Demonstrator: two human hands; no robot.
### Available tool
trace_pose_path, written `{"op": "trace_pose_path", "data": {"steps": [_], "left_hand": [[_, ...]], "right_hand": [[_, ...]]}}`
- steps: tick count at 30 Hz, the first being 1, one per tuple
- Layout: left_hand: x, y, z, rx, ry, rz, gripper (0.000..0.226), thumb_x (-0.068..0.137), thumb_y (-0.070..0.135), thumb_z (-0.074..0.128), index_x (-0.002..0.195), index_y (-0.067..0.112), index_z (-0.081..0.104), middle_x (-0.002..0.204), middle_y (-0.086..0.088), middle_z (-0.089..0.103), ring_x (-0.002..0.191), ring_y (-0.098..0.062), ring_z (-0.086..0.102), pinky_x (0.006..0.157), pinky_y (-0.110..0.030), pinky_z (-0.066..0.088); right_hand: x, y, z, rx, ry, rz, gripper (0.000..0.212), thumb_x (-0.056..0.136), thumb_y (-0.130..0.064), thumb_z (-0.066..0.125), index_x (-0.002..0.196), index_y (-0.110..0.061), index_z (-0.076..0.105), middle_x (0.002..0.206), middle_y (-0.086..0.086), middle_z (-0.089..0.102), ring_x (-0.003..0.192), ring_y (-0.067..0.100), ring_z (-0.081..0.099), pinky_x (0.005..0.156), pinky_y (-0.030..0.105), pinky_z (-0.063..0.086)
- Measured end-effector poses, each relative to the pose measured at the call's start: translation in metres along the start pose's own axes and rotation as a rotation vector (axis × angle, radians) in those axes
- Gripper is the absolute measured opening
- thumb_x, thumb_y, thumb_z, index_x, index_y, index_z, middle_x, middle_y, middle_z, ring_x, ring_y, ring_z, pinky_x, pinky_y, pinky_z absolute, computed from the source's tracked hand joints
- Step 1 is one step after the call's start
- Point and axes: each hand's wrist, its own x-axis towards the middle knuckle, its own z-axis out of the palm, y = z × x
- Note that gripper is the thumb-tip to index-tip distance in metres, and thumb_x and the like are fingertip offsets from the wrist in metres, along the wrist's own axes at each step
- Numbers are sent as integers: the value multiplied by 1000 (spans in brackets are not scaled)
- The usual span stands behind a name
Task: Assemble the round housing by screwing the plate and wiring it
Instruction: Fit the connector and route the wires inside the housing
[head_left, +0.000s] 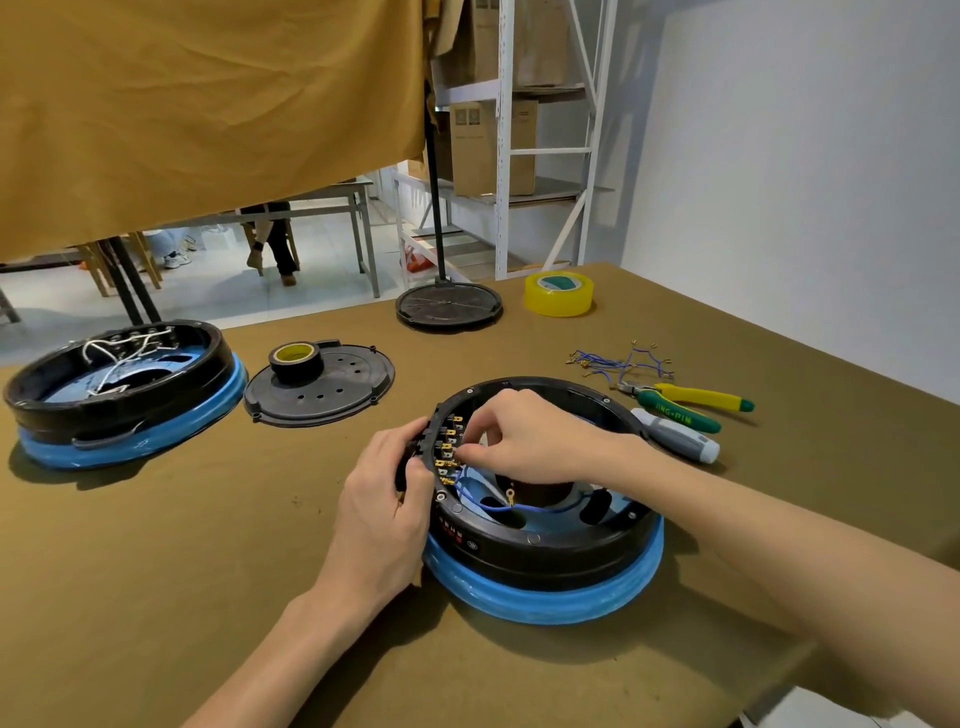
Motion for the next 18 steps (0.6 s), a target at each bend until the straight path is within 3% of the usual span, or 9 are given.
{"op": "trace_pose_path", "data": {"steps": [3, 6, 10, 15, 18], "left_hand": [[0, 0, 0, 4, 1, -7, 50, 98, 48, 32, 140, 30, 51, 123, 22, 58, 120, 8, 53, 95, -9, 43], [0, -1, 1, 8, -5, -8, 49, 98, 49, 31, 140, 33, 49, 122, 26, 56, 120, 10, 52, 94, -6, 42], [0, -2, 1, 15, -6, -15, 54, 99, 48, 31, 143, 25, 51, 125, 17, 58, 121, 7, 53, 96, -15, 45], [1, -1, 1, 33, -8, -20, 54, 98, 49, 30, 142, 27, 51, 124, 19, 56, 120, 11, 51, 95, -7, 40], [0, 1, 1, 24, -8, -25, 50, 97, 50, 30, 140, 32, 49, 124, 18, 57, 119, 10, 52, 95, -9, 41]], "right_hand": [[2, 4, -2, 80, -17, 40, 16, 96, -29, 67, 99, -19, 79, 69, -14, 61, 59, -4, 57, 52, 10, 37], [2, 7, 0, 54, -33, 25, 7, 94, -30, 71, 94, -24, 75, 68, -12, 61, 59, -1, 55, 54, 14, 37], [-1, 14, 3, 83, 9, 12, 8, 94, -33, 72, 94, -25, 76, 67, -10, 63, 59, -6, 56, 52, 11, 36], [-1, 14, 3, 86, 10, 6, 9, 94, -32, 72, 94, -24, 76, 66, -10, 63, 57, -5, 56, 56, 17, 38], [-1, 12, 3, 87, -1, -7, 6, 95, -31, 72, 94, -26, 75, 67, -11, 62, 59, -7, 56, 55, 14, 36]]}}
